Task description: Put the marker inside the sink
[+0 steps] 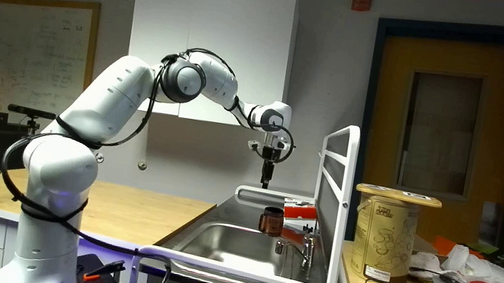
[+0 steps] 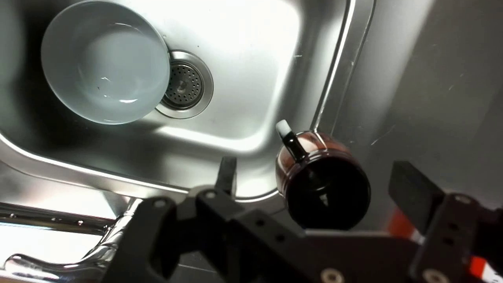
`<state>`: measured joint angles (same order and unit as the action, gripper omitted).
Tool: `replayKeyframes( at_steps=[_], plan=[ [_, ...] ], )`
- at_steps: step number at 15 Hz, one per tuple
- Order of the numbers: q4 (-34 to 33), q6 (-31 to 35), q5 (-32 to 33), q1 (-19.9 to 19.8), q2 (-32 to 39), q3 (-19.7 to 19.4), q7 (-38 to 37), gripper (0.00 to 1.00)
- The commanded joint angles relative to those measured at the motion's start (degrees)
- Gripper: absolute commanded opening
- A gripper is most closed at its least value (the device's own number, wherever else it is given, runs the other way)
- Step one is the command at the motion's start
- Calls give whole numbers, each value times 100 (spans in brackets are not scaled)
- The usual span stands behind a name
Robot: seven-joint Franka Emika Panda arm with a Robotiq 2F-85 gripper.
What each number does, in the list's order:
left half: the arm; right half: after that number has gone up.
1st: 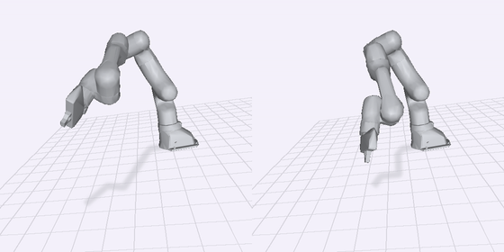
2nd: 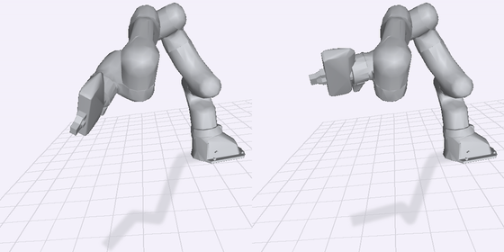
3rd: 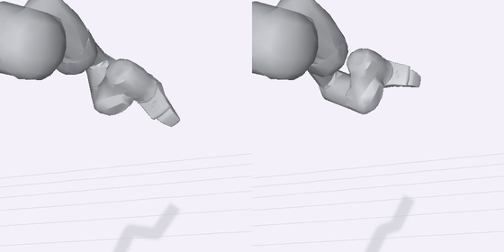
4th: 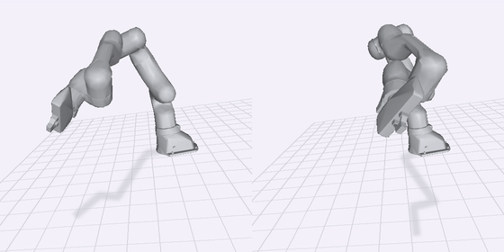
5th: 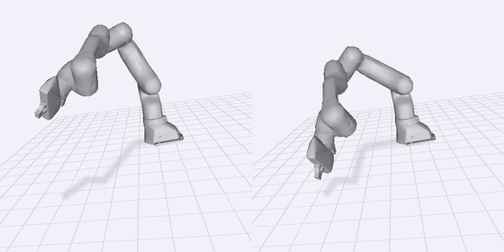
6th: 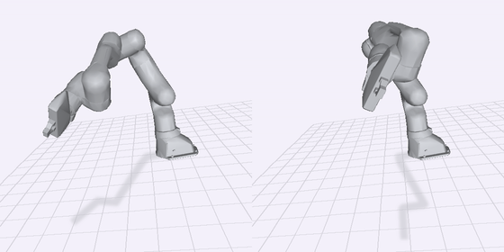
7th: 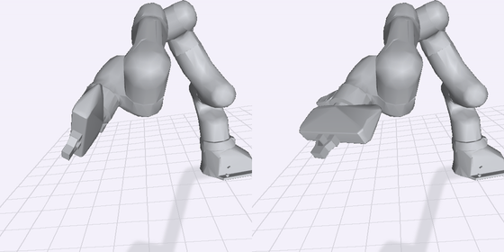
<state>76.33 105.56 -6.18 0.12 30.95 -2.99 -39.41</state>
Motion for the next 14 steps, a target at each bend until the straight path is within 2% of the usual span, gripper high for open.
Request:
replayKeyframes(
  at_steps=[1, 11, 14],
  plan=[
    [-1401, -783, -119, -66, 979, -100, -232, 100],
    [-3866, -1980, -542, -412, 2873, 11, -374, 100],
    [-4312, -2170, -644, -550, 3197, 55, -410, 100]
  ],
)
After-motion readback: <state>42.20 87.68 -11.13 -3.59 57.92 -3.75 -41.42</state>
